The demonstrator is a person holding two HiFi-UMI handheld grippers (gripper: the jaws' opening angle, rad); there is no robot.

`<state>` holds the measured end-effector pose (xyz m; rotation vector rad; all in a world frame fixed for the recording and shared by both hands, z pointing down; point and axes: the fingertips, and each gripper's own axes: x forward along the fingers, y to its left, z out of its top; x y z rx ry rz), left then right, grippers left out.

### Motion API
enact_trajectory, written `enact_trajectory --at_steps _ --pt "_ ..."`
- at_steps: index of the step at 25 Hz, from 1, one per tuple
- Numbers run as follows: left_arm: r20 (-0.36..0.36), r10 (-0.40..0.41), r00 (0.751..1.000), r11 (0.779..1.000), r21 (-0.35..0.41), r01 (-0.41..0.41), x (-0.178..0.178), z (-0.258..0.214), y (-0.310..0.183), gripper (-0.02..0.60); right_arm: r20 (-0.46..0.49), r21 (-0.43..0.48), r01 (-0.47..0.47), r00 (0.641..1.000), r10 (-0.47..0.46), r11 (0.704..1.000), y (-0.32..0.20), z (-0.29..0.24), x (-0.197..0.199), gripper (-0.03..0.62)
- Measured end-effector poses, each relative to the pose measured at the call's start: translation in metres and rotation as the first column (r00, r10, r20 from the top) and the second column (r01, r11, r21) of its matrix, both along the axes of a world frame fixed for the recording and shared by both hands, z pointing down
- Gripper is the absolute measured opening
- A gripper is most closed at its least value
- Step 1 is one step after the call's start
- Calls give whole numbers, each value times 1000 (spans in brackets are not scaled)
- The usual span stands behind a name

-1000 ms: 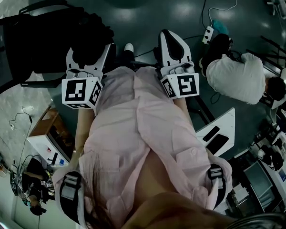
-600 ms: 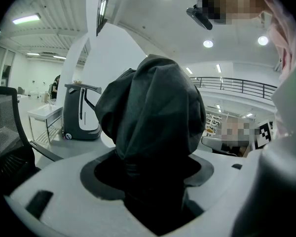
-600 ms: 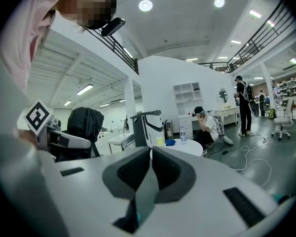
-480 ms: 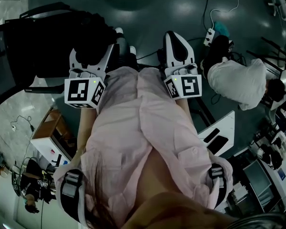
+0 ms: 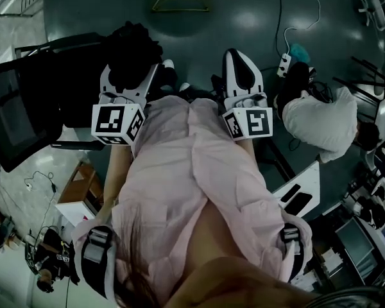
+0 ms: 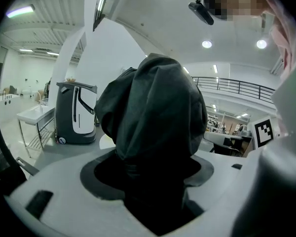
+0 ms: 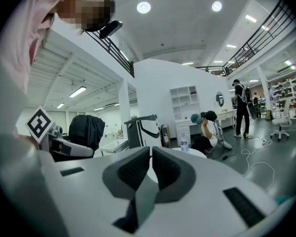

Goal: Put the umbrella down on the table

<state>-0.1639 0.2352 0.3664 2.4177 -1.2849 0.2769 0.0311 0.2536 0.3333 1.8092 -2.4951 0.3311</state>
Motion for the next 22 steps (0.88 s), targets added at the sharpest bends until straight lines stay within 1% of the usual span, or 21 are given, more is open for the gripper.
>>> enact_trajectory --at_steps 5,10,14,18,22 --pt "-1 10 1000 1000 -13 -10 -3 13 -4 319 0 -10 -29 1000 29 1000 -5 12 3 34" --pt "-6 -1 1000 999 -44 1 -8 19 -21 319 -5 -32 -18 1000 18 999 -25 15 0 34" --pt "-8 -21 1000 998 -65 20 -1 23 -32 319 -6 -59 2 1000 -3 998 -40 20 5 34" --pt "7 -64 998 995 -73 64 5 24 -47 319 6 -64 51 999 -50 997 -66 22 10 34" --pt "7 -154 988 986 -65 154 9 22 -70 319 13 -42 125 992 -125 991 -108 18 16 34"
